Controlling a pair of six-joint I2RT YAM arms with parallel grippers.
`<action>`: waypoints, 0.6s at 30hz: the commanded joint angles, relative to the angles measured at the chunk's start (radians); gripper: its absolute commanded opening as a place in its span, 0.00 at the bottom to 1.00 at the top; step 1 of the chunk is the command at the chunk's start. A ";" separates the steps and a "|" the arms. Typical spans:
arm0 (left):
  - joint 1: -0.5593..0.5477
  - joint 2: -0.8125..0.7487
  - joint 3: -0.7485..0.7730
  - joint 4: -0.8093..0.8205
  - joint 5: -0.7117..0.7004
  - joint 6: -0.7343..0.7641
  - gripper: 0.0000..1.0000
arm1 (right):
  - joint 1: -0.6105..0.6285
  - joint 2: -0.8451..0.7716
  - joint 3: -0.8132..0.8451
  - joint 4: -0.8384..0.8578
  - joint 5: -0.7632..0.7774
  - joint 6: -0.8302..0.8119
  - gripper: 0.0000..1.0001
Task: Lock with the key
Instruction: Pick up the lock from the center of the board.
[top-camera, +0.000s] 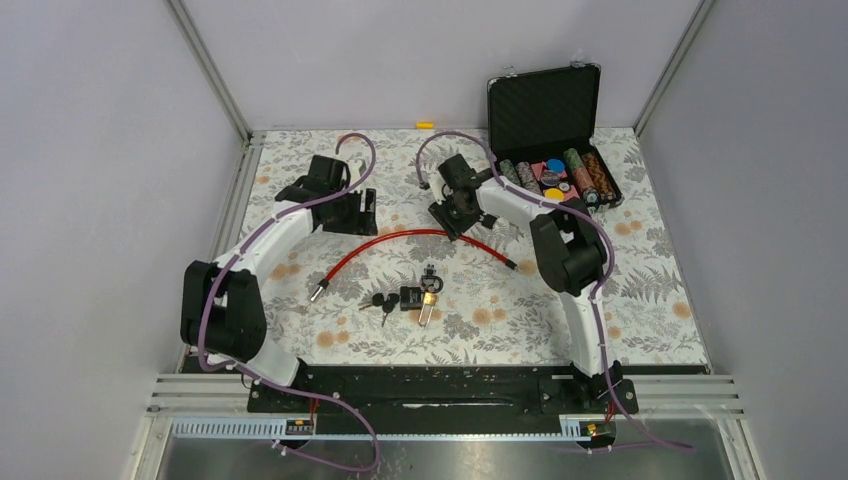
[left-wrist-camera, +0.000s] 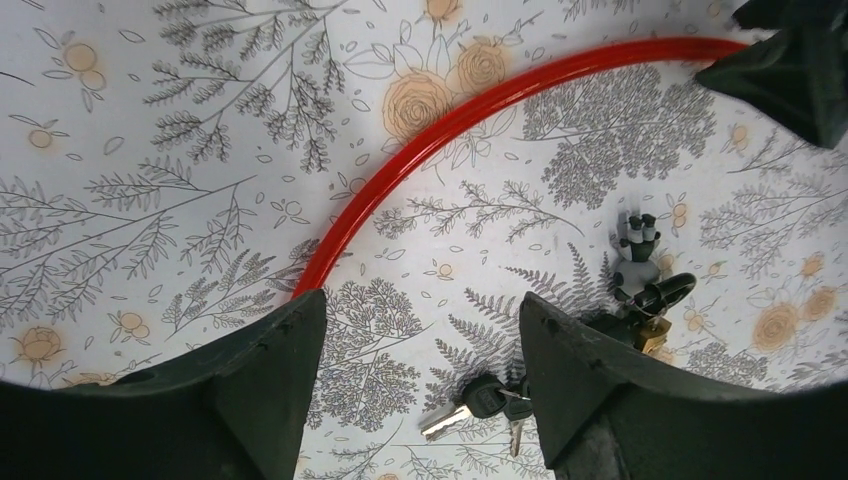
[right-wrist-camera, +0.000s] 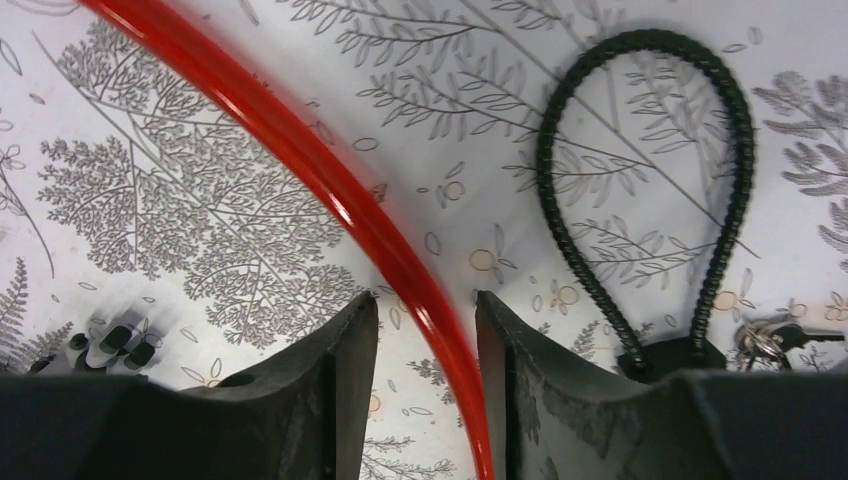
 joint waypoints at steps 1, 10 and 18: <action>0.023 -0.064 -0.009 0.049 0.046 -0.019 0.70 | 0.034 0.036 0.065 -0.084 0.001 -0.041 0.47; 0.037 -0.082 -0.014 0.055 0.056 -0.012 0.71 | 0.053 0.061 0.097 -0.077 0.176 -0.034 0.00; 0.038 -0.108 -0.030 0.091 0.072 0.013 0.72 | 0.056 -0.227 -0.120 0.157 0.216 -0.170 0.00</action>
